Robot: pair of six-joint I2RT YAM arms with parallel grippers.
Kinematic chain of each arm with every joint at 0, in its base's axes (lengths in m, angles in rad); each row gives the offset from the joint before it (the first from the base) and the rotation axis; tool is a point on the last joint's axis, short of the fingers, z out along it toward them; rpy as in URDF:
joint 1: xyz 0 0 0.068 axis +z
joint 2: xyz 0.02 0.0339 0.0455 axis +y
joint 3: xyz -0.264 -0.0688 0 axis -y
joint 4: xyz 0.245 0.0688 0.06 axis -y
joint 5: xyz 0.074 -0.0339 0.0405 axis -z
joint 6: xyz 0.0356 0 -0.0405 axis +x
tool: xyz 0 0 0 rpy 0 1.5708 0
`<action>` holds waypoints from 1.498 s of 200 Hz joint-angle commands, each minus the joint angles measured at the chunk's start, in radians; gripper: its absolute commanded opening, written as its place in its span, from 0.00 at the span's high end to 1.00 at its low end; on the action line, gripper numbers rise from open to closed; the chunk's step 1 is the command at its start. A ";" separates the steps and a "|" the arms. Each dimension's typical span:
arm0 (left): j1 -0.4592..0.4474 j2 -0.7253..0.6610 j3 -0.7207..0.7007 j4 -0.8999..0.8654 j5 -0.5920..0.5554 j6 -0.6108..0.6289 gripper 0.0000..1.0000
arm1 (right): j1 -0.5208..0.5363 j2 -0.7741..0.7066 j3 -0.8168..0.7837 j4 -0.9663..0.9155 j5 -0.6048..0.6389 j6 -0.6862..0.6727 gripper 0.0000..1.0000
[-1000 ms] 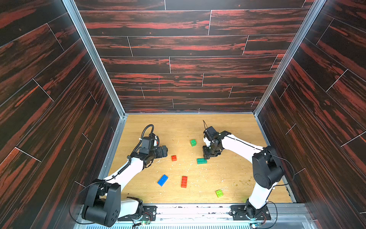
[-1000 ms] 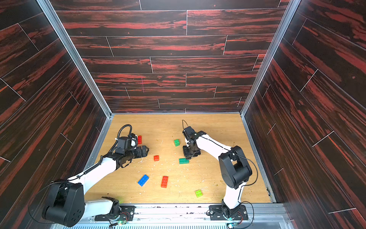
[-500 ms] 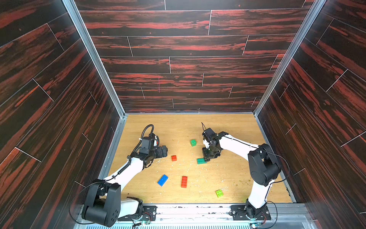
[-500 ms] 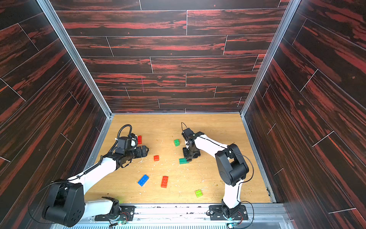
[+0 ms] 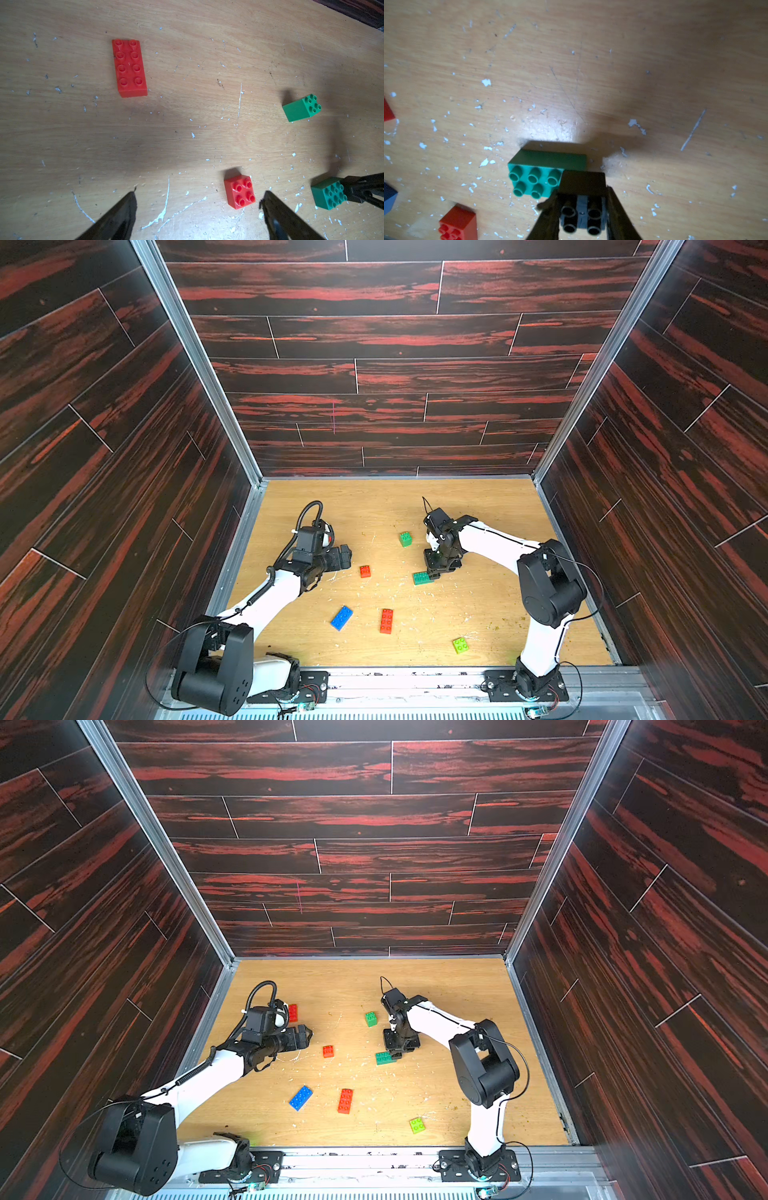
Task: Assemble a carrot with lego
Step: Assemble the lego brick with the lego brick, then pick up the lego brick from the center of the board.
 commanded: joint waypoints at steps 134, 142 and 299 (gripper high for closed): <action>-0.003 -0.018 -0.002 0.012 0.005 -0.004 0.05 | 0.008 -0.014 0.009 -0.070 -0.010 0.085 0.57; -0.003 -0.018 -0.001 0.013 0.006 -0.004 0.05 | 0.008 -0.021 0.012 -0.070 -0.013 0.091 0.55; -0.021 -0.054 0.005 -0.010 0.024 -0.010 0.05 | 0.187 -0.454 -0.522 0.015 -0.049 0.420 0.32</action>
